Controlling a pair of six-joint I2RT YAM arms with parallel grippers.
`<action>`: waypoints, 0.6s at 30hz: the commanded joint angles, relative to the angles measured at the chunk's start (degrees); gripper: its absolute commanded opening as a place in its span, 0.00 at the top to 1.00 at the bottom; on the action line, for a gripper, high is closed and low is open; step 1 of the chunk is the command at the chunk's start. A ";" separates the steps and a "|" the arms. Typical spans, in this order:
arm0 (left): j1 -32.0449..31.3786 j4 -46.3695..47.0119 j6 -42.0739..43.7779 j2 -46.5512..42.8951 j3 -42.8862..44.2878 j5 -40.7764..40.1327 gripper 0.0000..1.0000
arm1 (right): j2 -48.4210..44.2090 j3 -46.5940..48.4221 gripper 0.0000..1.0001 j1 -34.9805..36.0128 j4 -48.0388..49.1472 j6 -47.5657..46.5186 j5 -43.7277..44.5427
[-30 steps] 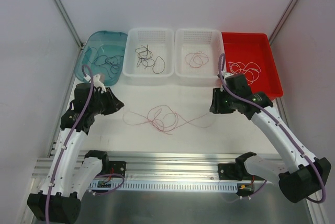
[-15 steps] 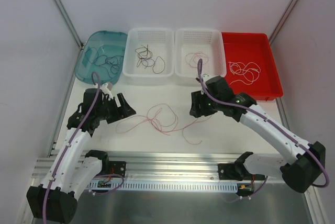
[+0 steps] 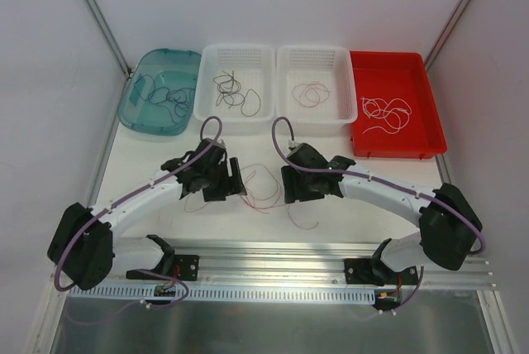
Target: Untangle the cables
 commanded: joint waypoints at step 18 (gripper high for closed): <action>-10.41 4.04 -11.29 16.46 6.23 -14.23 0.72 | 7.25 -7.72 0.47 0.74 8.34 12.90 0.32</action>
